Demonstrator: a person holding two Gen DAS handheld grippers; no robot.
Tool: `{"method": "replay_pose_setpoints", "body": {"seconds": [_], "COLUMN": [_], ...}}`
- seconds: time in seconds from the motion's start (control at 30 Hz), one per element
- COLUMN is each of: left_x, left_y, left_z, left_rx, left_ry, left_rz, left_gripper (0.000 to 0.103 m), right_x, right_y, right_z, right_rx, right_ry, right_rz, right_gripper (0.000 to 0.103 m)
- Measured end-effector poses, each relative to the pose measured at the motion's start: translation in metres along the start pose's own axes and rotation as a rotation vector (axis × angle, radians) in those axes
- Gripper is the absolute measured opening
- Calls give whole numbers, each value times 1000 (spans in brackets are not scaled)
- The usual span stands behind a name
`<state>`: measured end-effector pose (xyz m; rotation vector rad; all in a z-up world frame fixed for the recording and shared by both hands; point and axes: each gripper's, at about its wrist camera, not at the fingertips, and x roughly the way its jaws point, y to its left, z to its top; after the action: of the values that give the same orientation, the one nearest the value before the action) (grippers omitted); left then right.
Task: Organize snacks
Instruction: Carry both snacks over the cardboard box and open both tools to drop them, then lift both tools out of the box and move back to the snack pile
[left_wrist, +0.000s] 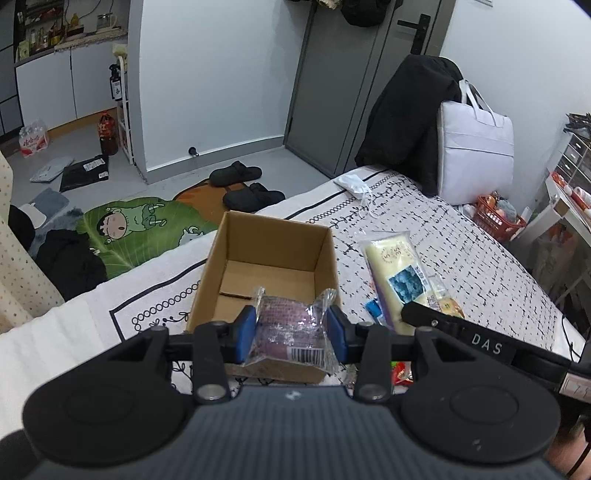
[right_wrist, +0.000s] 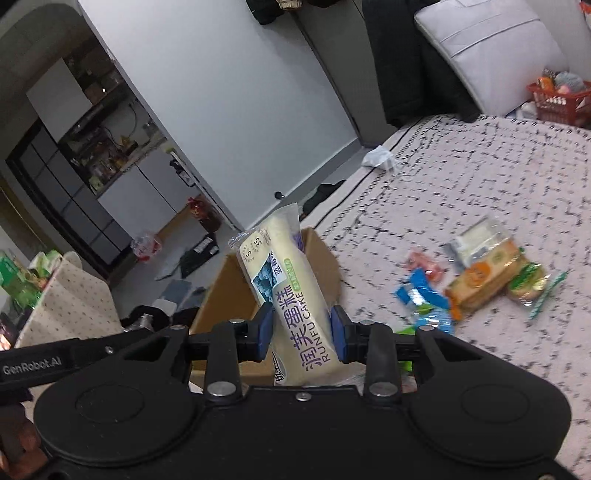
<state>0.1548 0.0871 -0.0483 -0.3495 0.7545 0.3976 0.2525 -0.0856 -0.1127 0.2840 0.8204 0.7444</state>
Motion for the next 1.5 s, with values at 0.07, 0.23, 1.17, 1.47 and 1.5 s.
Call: {"method": "replay_pose_setpoints", "body": {"seconds": [0.07,0.23,1.17,1.47,1.5], "left_x": [5,20,44,26,24], "left_y": [5,14,37,30,29], "left_z": [4,12,51,39,38], "left_rx": [-6,-30,-68,-66,-65], "left_ry": [3,19,26,10,10], "left_rz": [1,-3,71,40,36], "left_gripper": [41,41,70,78,78], "right_x": [6,21,68,28,22], "right_y": [3,7,31,36,37], "right_z": [-1,0,-2,5,5], "right_rx": [12,35,24,-39,-49], "right_ry": [-1,3,-17,10,13], "right_rz": [12,7,3,-68,-72], "right_gripper": [33,33,53,68,70]}}
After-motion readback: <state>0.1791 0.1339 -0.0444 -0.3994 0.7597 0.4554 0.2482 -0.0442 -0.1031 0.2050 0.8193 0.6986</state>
